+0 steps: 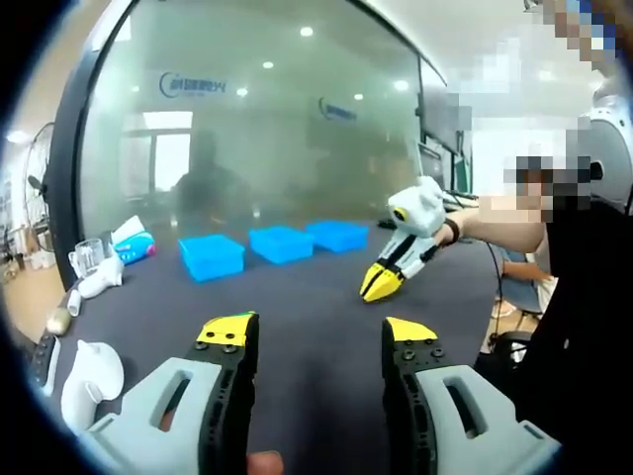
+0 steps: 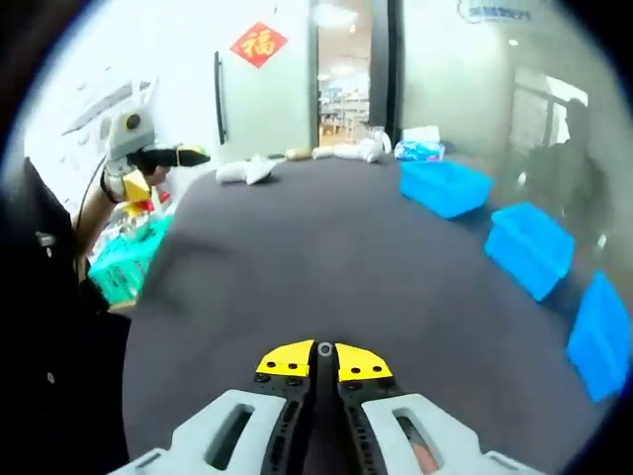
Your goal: Sort the screws, nuts, and washers into the corresponding bins
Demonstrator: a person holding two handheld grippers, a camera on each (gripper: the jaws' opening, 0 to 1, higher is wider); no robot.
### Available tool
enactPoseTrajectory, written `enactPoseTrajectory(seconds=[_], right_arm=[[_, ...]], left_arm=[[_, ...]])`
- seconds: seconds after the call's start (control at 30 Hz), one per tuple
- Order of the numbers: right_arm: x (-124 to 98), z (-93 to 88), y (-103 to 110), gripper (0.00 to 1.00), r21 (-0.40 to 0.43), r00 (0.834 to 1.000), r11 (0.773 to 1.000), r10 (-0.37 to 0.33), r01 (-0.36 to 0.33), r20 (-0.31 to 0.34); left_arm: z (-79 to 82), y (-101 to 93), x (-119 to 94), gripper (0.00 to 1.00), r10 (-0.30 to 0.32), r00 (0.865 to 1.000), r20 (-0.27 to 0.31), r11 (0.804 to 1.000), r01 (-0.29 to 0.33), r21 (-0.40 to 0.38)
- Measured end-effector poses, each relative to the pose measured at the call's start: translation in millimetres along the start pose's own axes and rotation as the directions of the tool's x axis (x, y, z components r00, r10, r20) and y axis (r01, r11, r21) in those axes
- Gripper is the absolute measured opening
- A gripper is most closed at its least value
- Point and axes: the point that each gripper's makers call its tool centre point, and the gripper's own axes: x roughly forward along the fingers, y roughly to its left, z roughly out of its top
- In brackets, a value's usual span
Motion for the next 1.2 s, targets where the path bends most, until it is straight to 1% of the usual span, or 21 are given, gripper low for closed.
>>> enactPoseTrajectory(seconds=[0.13,0.27,0.33,0.4,0.47,0.5,0.53,0.6,0.63,0.73,0.77,0.83,0.9,1.0,1.13,1.2], right_arm=[[-19,8.9,1,0.04,0.020,0.996,0.999,-0.036,0.035,0.075],[-41,17.9,-2,0.04,0.039,0.983,0.995,-0.092,0.087,0.160],[-52,20.2,-3,0.04,0.054,0.971,0.992,-0.123,0.115,0.203],[-63,22.4,-5,0.04,0.043,0.955,0.987,-0.160,0.154,0.249],[-73,21.4,-4,0.04,0.067,0.944,0.983,-0.182,0.170,0.276],[-78,23.1,-4,0.04,0.064,0.933,0.980,-0.197,0.187,0.301],[-82,22.3,-4,0.04,0.069,0.926,0.978,-0.210,0.198,0.313],[-90,19.3,-3,0.04,0.090,0.918,0.974,-0.225,0.206,0.326],[-94,19.8,-2,0.04,0.093,0.909,0.972,-0.236,0.217,0.343],[-103,17.7,0,0.04,0.115,0.891,0.965,-0.262,0.236,0.371],[-107,18.2,1,0.04,0.127,0.880,0.962,-0.273,0.242,0.389],[-110,18.2,1,0.04,0.144,0.869,0.958,-0.287,0.249,0.403],[-112,19.2,-1,0.04,0.146,0.864,0.956,-0.294,0.256,0.408],[-116,26.5,-8,0.04,0.156,0.850,0.950,-0.312,0.270,0.425],[-118,39.1,-25,0.04,0.161,0.834,0.944,-0.328,0.286,0.443],[-117,47.1,-35,0.04,0.165,0.823,0.940,-0.341,0.298,0.454]], left_arm=[[1.8,0.0,0,0.48,0.000,1.000,0.003,1.000,0.000,0.001],[4.5,0.3,0,0.48,0.003,1.000,0.007,1.000,-0.003,0.005],[6.0,0.2,0,0.48,0.003,1.000,0.011,1.000,-0.004,0.005],[6.8,0.5,-1,0.48,0.006,1.000,0.012,1.000,-0.006,0.007],[7.3,0.3,0,0.48,0.007,1.000,0.013,1.000,-0.007,0.006],[7.5,0.1,0,0.48,0.007,1.000,0.012,1.000,-0.007,0.007],[7.7,-0.1,0,0.48,0.006,1.000,0.012,1.000,-0.006,0.007],[8.9,-0.5,1,0.48,0.006,1.000,0.015,1.000,-0.006,0.007],[9.6,-0.5,1,0.48,0.007,1.000,0.017,1.000,-0.007,0.007],[11.6,-0.5,1,0.48,0.008,1.000,0.022,1.000,-0.008,0.009],[11.8,-0.5,1,0.48,0.008,1.000,0.022,1.000,-0.008,0.009],[11.9,-0.6,1,0.48,0.006,1.000,0.022,1.000,-0.007,0.009],[11.6,-0.6,2,0.48,0.006,1.000,0.020,1.000,-0.006,0.010],[11.5,-0.8,2,0.48,0.005,1.000,0.022,1.000,-0.005,0.009],[11.4,-0.2,1,0.48,0.007,1.000,0.024,1.000,-0.007,0.007],[11.3,0.5,1,0.48,0.009,1.000,0.024,1.000,-0.009,0.006]])
